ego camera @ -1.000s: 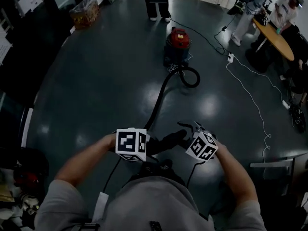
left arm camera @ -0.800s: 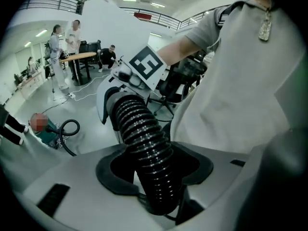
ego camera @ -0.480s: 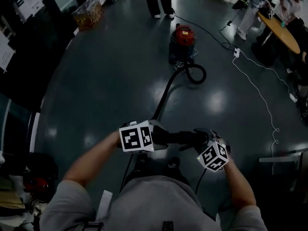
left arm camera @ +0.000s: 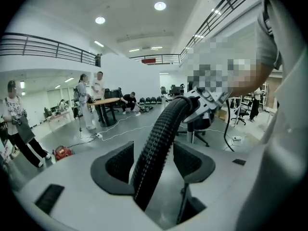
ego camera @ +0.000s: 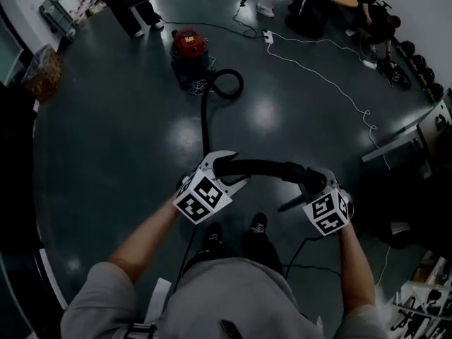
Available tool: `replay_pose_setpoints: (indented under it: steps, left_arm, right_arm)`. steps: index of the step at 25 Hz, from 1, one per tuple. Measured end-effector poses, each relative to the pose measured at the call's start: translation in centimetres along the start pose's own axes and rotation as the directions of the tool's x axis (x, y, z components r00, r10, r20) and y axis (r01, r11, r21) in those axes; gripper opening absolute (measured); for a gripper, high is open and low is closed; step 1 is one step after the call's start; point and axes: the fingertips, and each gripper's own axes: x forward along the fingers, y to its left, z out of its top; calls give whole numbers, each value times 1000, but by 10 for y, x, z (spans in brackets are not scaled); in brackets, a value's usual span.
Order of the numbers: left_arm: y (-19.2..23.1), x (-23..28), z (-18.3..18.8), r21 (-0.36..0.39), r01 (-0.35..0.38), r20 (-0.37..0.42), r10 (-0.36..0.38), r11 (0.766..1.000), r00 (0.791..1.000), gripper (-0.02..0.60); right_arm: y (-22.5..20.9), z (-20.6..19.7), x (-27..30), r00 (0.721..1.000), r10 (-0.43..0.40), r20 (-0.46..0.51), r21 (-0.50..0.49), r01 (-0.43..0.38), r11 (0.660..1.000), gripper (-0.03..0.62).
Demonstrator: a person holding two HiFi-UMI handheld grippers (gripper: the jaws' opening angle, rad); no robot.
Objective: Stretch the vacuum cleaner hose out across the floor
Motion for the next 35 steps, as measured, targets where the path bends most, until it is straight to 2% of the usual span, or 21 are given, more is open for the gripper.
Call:
replay_pose_setpoints:
  steps: [3,6,11,12,14,16,18,22,25,28,31,33,35]
  left_arm:
    - [4,5,-6,-56,-32,17,33,998,999,253]
    - [2,9,-22,-103,-152,-6,153,983,988,259]
    - [9,20,-82,-123,-332,-163,310,935,936,259]
    - [16,26,-86,-157,-355,-174,328,922,929,259]
    - [30,41,-76,-273,-359,-157,327,892,932,259]
    - [37,64,-49,-350,-308,-112,287,885,951,259]
    - [35,95,-16,-353,-236,-69,226,905,972,259]
    - [29,152,43,-313,-133,-12,136,940,991,259]
    - [11,192,73,-222,-64,-2,66,973,998,259]
    - [-20,234,98,-127,14,4,-14,992,1000,259]
    - [-58,269,121,-77,122,16,-121,990,993,258]
    - [-88,289,130,-44,201,5,-201,979,980,258]
    - [-126,310,132,2,280,-20,-280,960,960,258]
  right_arm:
    - [4,-28,-31,997,-70,-22,140,72,988,141]
    - [11,-60,-65,992,-125,-23,261,127,957,141]
    - [22,-79,-130,973,-231,5,396,210,894,141]
    - [23,-80,-142,969,-249,9,417,222,882,141]
    - [24,-87,-163,961,-276,6,461,242,853,141]
    - [29,-96,-182,954,-299,-14,511,264,818,141]
    - [36,-106,-198,944,-327,-50,555,298,776,141]
    - [53,-127,-217,915,-374,-151,615,383,689,141]
    - [72,-141,-228,894,-387,-224,646,434,628,141]
    - [92,-153,-235,870,-395,-296,684,482,548,141]
    - [113,-163,-240,845,-396,-359,722,521,456,140]
    - [128,-169,-244,830,-398,-391,756,536,375,140]
    - [144,-178,-250,810,-404,-425,789,550,274,138]
